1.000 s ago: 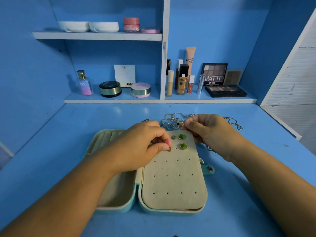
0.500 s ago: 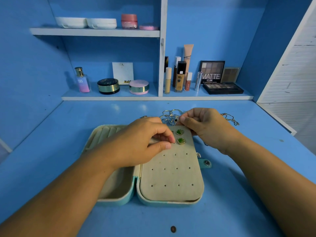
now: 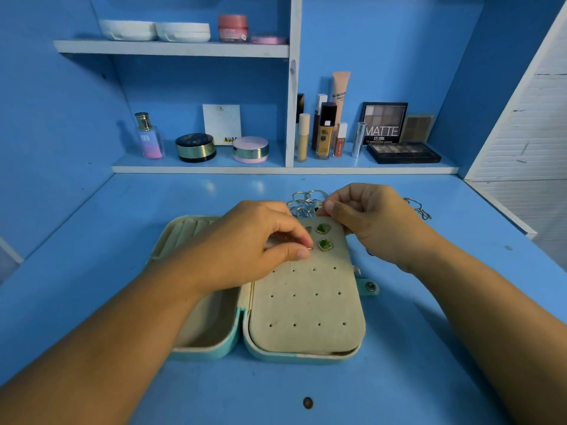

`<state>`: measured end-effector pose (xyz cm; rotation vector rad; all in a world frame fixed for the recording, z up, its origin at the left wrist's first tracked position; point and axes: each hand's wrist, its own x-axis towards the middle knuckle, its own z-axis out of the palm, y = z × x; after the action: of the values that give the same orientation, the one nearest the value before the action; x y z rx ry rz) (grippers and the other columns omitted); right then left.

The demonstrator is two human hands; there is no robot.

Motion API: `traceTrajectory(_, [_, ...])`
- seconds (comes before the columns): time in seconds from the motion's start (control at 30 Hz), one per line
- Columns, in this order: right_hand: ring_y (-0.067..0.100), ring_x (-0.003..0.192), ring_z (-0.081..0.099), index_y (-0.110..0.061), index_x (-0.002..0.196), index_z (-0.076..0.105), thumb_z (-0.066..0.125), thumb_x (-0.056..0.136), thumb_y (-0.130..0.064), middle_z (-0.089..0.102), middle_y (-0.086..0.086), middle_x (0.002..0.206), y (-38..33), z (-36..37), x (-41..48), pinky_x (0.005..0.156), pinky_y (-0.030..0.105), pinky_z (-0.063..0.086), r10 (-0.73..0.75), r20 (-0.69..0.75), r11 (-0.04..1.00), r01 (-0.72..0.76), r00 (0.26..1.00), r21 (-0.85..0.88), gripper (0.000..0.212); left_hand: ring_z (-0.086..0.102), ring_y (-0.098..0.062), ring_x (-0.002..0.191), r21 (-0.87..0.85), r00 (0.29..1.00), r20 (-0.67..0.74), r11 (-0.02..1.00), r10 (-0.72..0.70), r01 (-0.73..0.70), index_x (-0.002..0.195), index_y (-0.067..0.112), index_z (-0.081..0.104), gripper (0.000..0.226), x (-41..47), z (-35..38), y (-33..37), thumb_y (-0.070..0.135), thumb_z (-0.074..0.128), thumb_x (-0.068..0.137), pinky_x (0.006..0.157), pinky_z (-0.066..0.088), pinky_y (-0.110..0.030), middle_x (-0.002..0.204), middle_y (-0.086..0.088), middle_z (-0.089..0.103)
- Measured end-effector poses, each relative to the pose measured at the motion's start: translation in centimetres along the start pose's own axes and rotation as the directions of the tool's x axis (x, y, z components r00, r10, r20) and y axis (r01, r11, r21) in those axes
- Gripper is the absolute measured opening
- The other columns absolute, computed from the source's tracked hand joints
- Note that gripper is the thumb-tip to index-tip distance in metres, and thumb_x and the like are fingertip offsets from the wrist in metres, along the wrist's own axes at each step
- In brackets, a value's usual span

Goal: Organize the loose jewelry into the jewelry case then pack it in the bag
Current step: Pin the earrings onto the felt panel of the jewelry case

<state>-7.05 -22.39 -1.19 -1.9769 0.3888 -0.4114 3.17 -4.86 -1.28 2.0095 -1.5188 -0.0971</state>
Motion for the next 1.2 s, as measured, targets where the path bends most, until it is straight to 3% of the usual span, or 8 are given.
traceTrajectory(0.13, [0.014, 0.074, 0.069, -0.012, 0.085, 0.066, 0.058, 0.093, -0.018, 0.074, 0.008, 0.085, -0.1, 0.0, 0.0, 0.062, 0.015, 0.051, -0.021, -0.004, 1.000, 0.021, 1.000, 0.017, 0.013, 0.062, -0.001, 0.085, -0.026, 0.999, -0.039, 0.999, -0.031, 0.030, 0.093, 0.027, 0.075, 0.009, 0.0, -0.2, 0.1, 0.024, 0.074, 0.085, 0.074, 0.045, -0.011, 0.086, 0.014, 0.069])
traceTrajectory(0.33, [0.020, 0.067, 0.064, -0.013, 0.086, 0.066, 0.058, 0.094, -0.020, 0.073, 0.010, 0.084, -0.2, 0.1, -0.2, 0.039, 0.010, 0.036, -0.042, -0.032, 0.997, 0.039, 0.999, -0.063, 0.013, 0.063, -0.004, 0.080, -0.064, 0.996, -0.056, 0.996, -0.066, 0.062, 0.085, 0.027, 0.071, 0.006, 0.0, 0.0, 0.3, 0.022, 0.075, 0.083, 0.072, 0.049, -0.016, 0.079, 0.015, 0.070])
traceTrajectory(0.43, [0.027, 0.078, 0.068, -0.013, 0.088, 0.067, 0.059, 0.093, -0.021, 0.073, 0.008, 0.083, -0.1, 0.3, -0.2, 0.067, 0.033, 0.057, -0.071, -0.040, 0.994, 0.068, 0.997, -0.080, 0.013, 0.062, -0.004, 0.078, -0.055, 0.995, -0.078, 0.996, -0.070, 0.066, 0.084, 0.026, 0.070, 0.007, 0.1, 0.1, 0.3, 0.021, 0.075, 0.083, 0.069, 0.047, -0.013, 0.078, 0.014, 0.069])
traceTrajectory(0.5, [0.028, 0.084, 0.068, -0.013, 0.088, 0.067, 0.060, 0.092, -0.021, 0.074, 0.007, 0.085, -0.1, 0.4, -0.3, 0.082, 0.043, 0.055, -0.081, -0.053, 0.995, 0.078, 0.995, -0.066, 0.011, 0.060, -0.002, 0.077, -0.054, 0.993, -0.091, 0.996, -0.075, 0.071, 0.083, 0.027, 0.068, 0.008, 0.2, 0.2, 0.3, 0.022, 0.075, 0.083, 0.066, 0.044, -0.009, 0.077, 0.013, 0.067])
traceTrajectory(0.7, [0.011, 0.077, 0.066, -0.013, 0.088, 0.065, 0.059, 0.093, -0.016, 0.074, 0.000, 0.089, -0.4, 0.7, -0.4, 0.075, 0.028, 0.055, -0.130, -0.083, 0.991, 0.133, 0.988, 0.029, 0.009, 0.057, 0.003, 0.072, -0.063, 0.985, -0.158, 0.996, -0.075, 0.066, 0.086, 0.018, 0.070, 0.010, 0.4, 0.4, 0.4, 0.024, 0.077, 0.080, 0.064, 0.041, -0.006, 0.077, 0.013, 0.064])
traceTrajectory(0.87, [0.035, 0.091, 0.065, -0.016, 0.086, 0.063, 0.059, 0.093, -0.017, 0.071, 0.016, 0.096, -0.5, 0.9, -0.5, 0.084, 0.048, 0.054, -0.169, -0.117, 0.979, 0.181, 0.979, 0.098, 0.008, 0.060, -0.002, 0.083, -0.129, 0.974, -0.188, 0.986, -0.128, 0.105, 0.094, 0.025, 0.067, 0.017, 0.5, 0.2, -0.2, 0.029, 0.075, 0.080, 0.065, 0.046, -0.010, 0.091, 0.012, 0.065])
traceTrajectory(1.03, [0.015, 0.077, 0.068, -0.011, 0.089, 0.062, 0.057, 0.092, -0.015, 0.070, 0.017, 0.099, -0.8, 0.9, -0.7, 0.073, 0.023, 0.057, -0.169, -0.122, 0.971, 0.187, 0.978, 0.152, 0.006, 0.056, 0.003, 0.104, -0.226, 0.973, -0.070, 0.954, -0.219, 0.198, 0.117, 0.043, 0.054, 0.038, 0.6, -0.1, -1.1, 0.032, 0.070, 0.084, 0.076, 0.048, -0.015, 0.124, 0.020, 0.057])
traceTrajectory(1.2, [0.010, 0.071, 0.069, -0.008, 0.086, 0.058, 0.053, 0.093, -0.009, 0.069, 0.012, 0.096, -1.4, 1.3, -1.3, 0.065, 0.017, 0.054, -0.165, -0.121, 0.892, 0.200, 0.979, 0.406, 0.008, 0.054, -0.001, 0.110, -0.317, 0.979, 0.010, 0.928, -0.203, 0.195, 0.135, 0.040, 0.046, 0.061, 0.5, -0.7, -1.1, 0.040, 0.066, 0.077, 0.091, 0.054, -0.037, 0.127, 0.024, 0.056])
